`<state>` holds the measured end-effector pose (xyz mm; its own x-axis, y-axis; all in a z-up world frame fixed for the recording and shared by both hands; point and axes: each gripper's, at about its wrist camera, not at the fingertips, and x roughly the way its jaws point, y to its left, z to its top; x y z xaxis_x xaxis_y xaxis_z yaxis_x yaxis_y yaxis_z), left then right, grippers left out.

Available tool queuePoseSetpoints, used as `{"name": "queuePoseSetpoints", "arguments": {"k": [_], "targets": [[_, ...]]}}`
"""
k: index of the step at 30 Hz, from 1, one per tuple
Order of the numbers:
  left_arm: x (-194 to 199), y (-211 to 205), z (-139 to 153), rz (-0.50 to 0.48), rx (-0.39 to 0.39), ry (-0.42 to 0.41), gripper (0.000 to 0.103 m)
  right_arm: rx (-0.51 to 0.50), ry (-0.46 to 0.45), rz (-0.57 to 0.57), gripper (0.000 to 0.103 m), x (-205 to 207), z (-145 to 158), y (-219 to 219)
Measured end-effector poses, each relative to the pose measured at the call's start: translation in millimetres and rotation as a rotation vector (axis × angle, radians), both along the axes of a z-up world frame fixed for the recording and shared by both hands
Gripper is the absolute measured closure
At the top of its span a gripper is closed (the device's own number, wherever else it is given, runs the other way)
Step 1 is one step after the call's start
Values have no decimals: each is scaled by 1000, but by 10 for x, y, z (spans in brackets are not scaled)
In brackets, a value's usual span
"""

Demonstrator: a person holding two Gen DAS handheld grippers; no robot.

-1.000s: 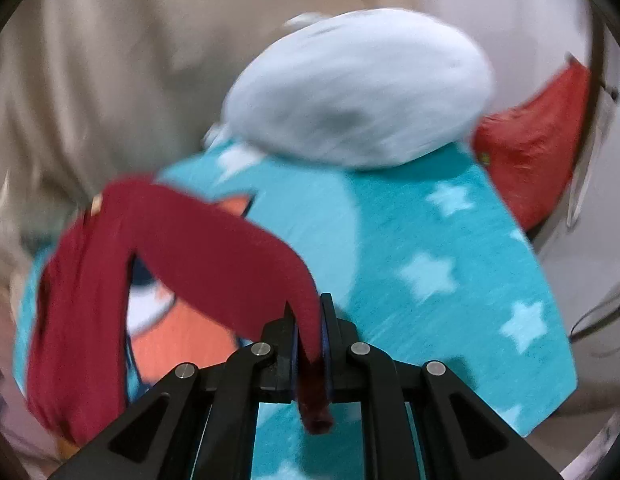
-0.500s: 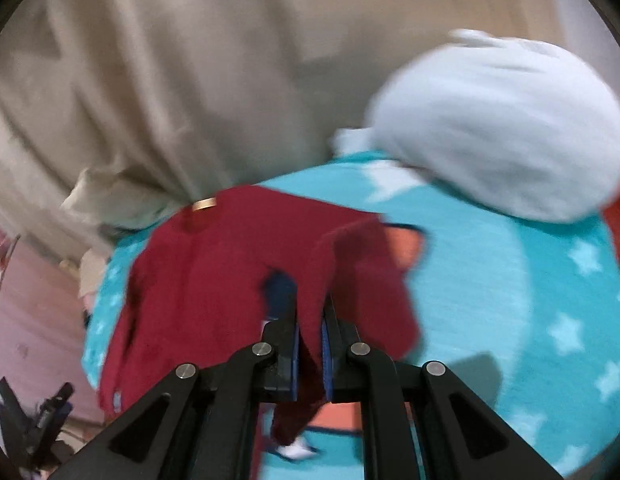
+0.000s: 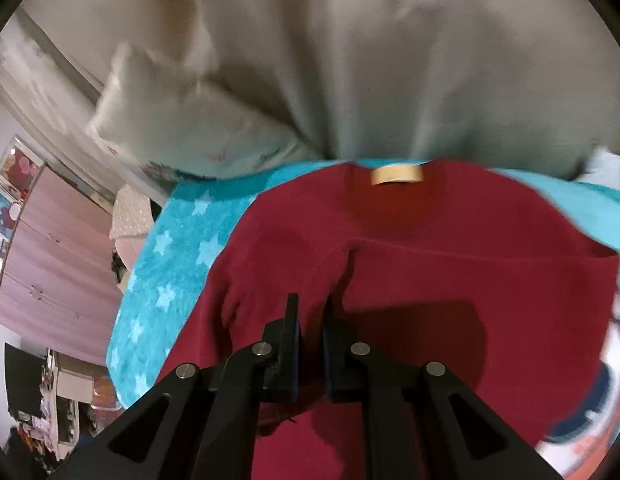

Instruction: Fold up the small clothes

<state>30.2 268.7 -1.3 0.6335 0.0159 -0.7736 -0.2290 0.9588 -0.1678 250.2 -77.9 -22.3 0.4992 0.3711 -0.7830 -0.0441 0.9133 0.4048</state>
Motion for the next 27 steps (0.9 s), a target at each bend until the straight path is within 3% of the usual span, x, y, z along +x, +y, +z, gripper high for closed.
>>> {"name": "queuePoseSetpoints", "arguments": {"k": [4, 11, 15, 18, 22, 25, 27], "targets": [[-31, 320, -117, 39, -5, 40, 0, -51, 45, 11, 94, 459, -359, 415], [-191, 934, -181, 190, -41, 59, 0, -79, 138, -24, 87, 809, -791, 577], [-256, 1237, -137, 280, -40, 42, 0, -106, 122, -7, 68, 713, -604, 610], [-268, 1423, -114, 341, -33, 32, 0, -219, -5, 29, 48, 374, -194, 814], [-277, 1651, -96, 419, -46, 18, 0, -213, -62, 195, 45, -211, 25, 1265], [-283, 1763, -83, 451, -50, 13, 0, -145, -5, 478, 44, -781, -126, 1899], [-299, 1822, -69, 465, -52, 10, 0, -152, 13, 677, 44, -1179, -291, 2379]]}}
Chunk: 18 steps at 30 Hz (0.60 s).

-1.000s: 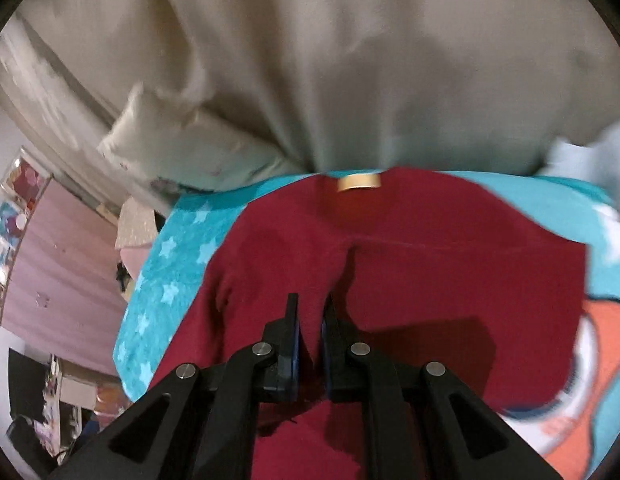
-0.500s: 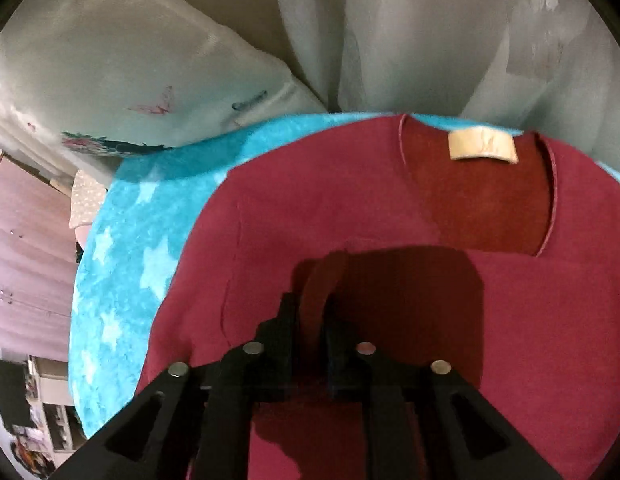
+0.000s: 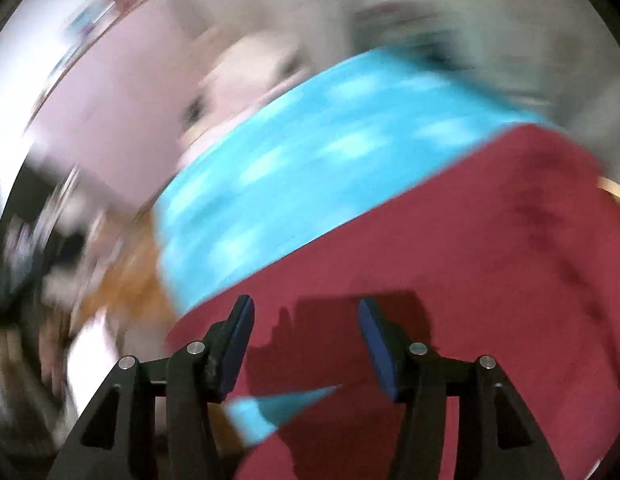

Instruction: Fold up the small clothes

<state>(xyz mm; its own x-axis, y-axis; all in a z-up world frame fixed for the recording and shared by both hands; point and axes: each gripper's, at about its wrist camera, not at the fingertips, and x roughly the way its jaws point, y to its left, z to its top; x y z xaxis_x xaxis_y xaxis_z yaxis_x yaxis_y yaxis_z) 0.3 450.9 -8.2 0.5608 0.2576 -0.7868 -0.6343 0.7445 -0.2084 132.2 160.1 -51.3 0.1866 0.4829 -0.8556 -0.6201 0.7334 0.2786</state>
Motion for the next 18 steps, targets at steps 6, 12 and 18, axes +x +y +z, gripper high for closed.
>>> {"name": "queuePoseSetpoints", "arguments": {"k": [6, 12, 18], "targets": [[-63, 67, -33, 2, -7, 12, 0, -126, -119, 375, 38, -887, -388, 952], [-109, 157, -33, 4, 10, 15, 0, -285, -355, 485, 36, -1265, -727, 1316], [-35, 224, -12, 0, 2, -6, 0, -259, -277, 415, 99, -1109, -657, 1308]]}}
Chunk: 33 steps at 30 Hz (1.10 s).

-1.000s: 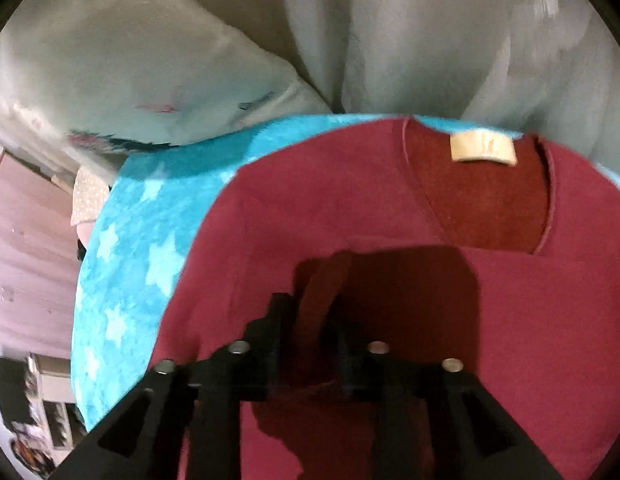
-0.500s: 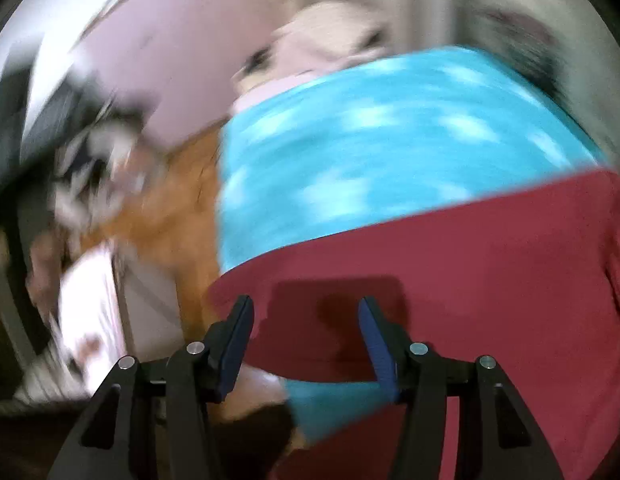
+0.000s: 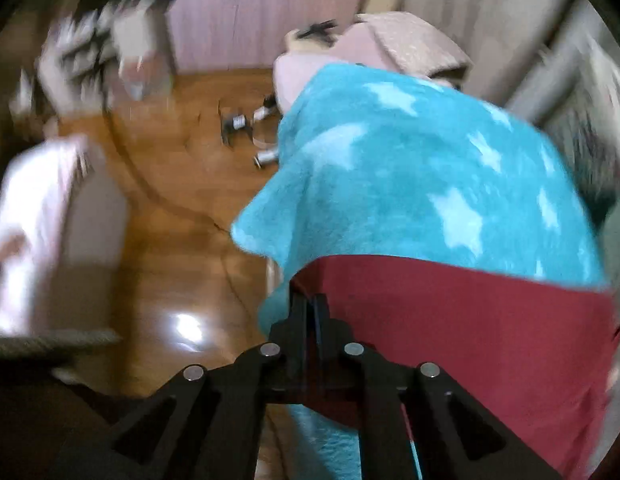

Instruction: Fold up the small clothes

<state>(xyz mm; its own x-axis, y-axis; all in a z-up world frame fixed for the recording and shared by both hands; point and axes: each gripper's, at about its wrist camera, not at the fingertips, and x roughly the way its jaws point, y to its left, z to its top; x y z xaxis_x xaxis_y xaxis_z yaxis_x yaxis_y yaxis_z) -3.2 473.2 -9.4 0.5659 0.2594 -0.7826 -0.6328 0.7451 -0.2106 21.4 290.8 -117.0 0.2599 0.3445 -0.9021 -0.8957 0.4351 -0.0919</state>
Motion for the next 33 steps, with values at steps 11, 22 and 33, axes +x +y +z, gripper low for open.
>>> {"name": "queuePoseSetpoints", "arguments": {"k": [11, 22, 33], "targets": [[312, -161, -40, -91, -36, -8, 0, 266, 60, -491, 100, 940, 921, -1085], [736, -620, -56, -268, -51, -11, 0, 357, -101, -1026, 100, 1763, 1412, -2966], [1490, -1748, -44, -599, -19, -13, 0, 337, -53, -1660, 99, 1635, 912, -5159]]}}
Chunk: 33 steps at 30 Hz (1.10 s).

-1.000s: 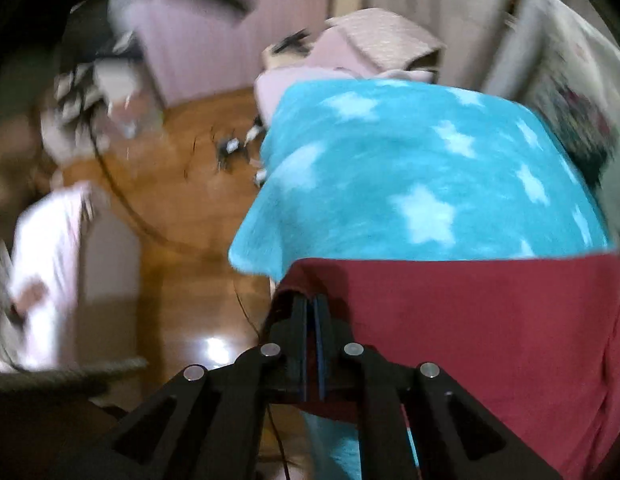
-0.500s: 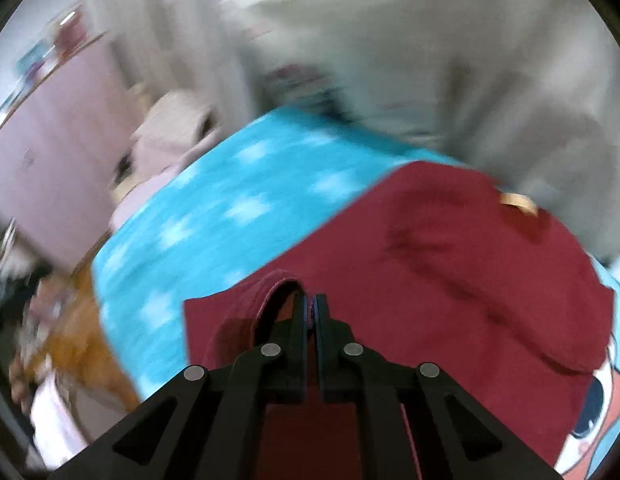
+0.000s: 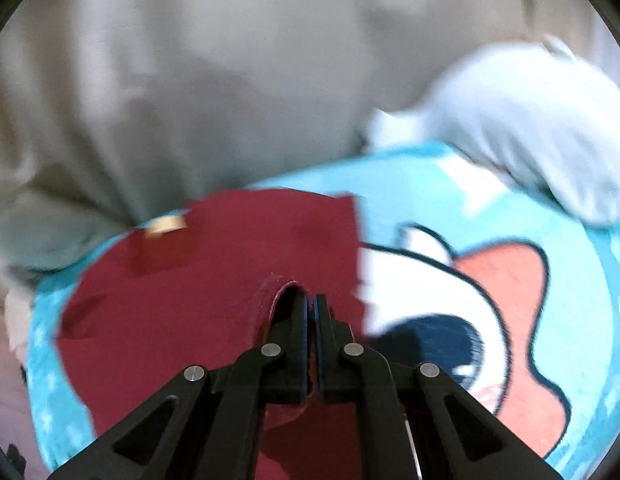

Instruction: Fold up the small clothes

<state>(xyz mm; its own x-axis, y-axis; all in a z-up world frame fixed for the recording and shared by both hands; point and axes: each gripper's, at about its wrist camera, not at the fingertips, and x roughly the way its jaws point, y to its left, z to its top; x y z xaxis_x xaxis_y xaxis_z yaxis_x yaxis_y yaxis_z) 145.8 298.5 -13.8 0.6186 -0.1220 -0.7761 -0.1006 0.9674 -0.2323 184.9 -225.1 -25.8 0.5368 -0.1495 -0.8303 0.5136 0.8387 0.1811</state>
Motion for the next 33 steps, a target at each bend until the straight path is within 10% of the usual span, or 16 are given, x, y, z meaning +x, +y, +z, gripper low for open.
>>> {"name": "queuePoseSetpoints", "arguments": {"k": [9, 15, 18, 20, 25, 33], "targets": [[541, -1074, -233, -115, 68, 57, 0, 38, 47, 37, 96, 21, -307, -251], [805, -1359, -372, -52, 97, 73, 0, 41, -7, 78, 70, -153, -134, -444], [903, -1328, -496, 8, 51, 117, 22, 50, -74, 145, 69, -98, 77, -370], [948, -1295, -601, 25, 7, 167, 51, 99, -96, 303, 69, 122, 182, -108], [952, -1333, -784, 24, -51, 199, 84, 249, -95, 706, 68, 810, 302, 922], [799, -1436, -804, 58, -38, 148, 89, 96, 98, 1053, 50, 1606, 122, 2610]]}}
